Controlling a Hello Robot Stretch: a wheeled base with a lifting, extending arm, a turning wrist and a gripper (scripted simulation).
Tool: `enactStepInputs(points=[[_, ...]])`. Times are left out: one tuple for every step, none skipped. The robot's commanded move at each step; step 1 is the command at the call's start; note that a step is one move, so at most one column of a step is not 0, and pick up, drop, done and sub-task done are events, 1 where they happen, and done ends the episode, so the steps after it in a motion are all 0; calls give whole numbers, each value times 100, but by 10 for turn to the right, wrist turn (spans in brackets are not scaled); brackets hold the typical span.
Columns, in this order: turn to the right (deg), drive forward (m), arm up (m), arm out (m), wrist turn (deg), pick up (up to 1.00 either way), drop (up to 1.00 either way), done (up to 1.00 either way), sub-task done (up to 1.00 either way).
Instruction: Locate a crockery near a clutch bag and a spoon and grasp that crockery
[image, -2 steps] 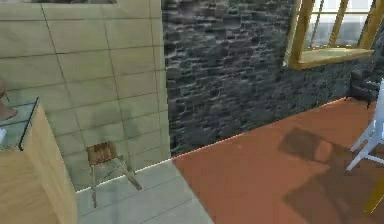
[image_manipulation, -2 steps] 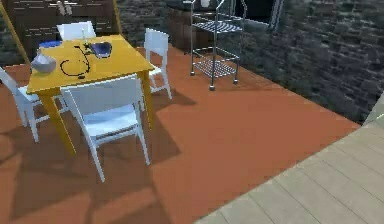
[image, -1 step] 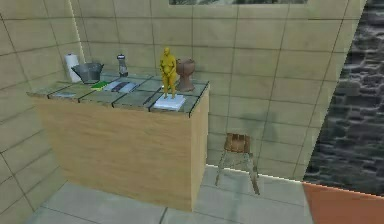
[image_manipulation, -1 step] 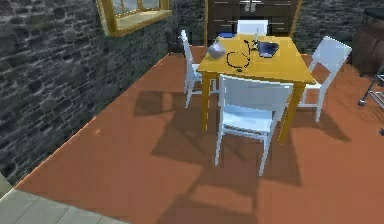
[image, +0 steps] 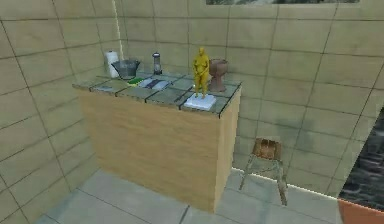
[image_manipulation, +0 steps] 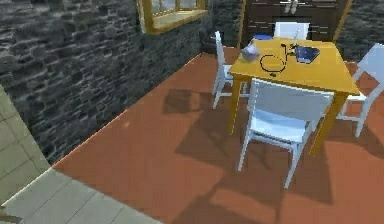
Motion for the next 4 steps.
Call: enactStepInputs(points=[[0,65,0,0,0,0,0,0,0],[-450,0,0,0,0,0,0,0,0],[-300,0,0,0,0,0,0,0,0],[0,40,0,0,0,0,0,0,0]])
